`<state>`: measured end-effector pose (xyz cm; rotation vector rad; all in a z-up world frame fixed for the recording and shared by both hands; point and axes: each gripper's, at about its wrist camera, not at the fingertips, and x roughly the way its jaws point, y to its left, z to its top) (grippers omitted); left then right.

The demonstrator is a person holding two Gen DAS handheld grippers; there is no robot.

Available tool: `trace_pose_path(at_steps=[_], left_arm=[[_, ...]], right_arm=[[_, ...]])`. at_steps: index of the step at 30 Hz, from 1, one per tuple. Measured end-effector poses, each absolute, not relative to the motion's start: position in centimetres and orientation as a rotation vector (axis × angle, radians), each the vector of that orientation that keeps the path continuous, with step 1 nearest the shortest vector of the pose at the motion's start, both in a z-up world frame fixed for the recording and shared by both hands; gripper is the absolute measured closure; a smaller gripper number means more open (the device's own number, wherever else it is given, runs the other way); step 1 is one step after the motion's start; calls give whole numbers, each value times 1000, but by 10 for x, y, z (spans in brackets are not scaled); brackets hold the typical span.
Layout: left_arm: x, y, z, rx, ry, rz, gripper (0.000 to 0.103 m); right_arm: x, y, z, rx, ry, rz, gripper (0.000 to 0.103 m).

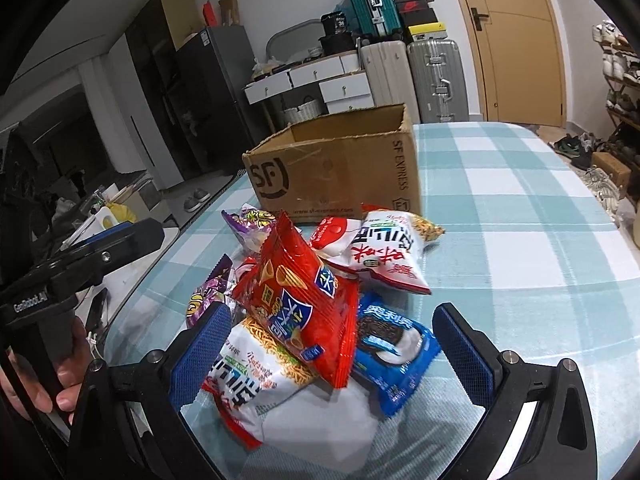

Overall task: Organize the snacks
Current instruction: 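Grasp the red chip bag with the right gripper and lift it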

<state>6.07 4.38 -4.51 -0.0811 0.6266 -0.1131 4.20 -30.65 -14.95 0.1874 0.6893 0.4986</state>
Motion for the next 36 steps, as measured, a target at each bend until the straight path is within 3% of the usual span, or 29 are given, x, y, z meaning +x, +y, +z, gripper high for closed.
trace_pose_path(at_steps=[26,34,36], left_arm=[[68,49,-58,-105,662,-105,1],[65,49,-58,-105,664,-100,1],[64,49,-57,-104,663,-100,1]], right_arm=[[75,-278,-170,209,779,592,1],[78,-278,-175,217,795,608,21],[79,-280,-175,239,792,621,32]])
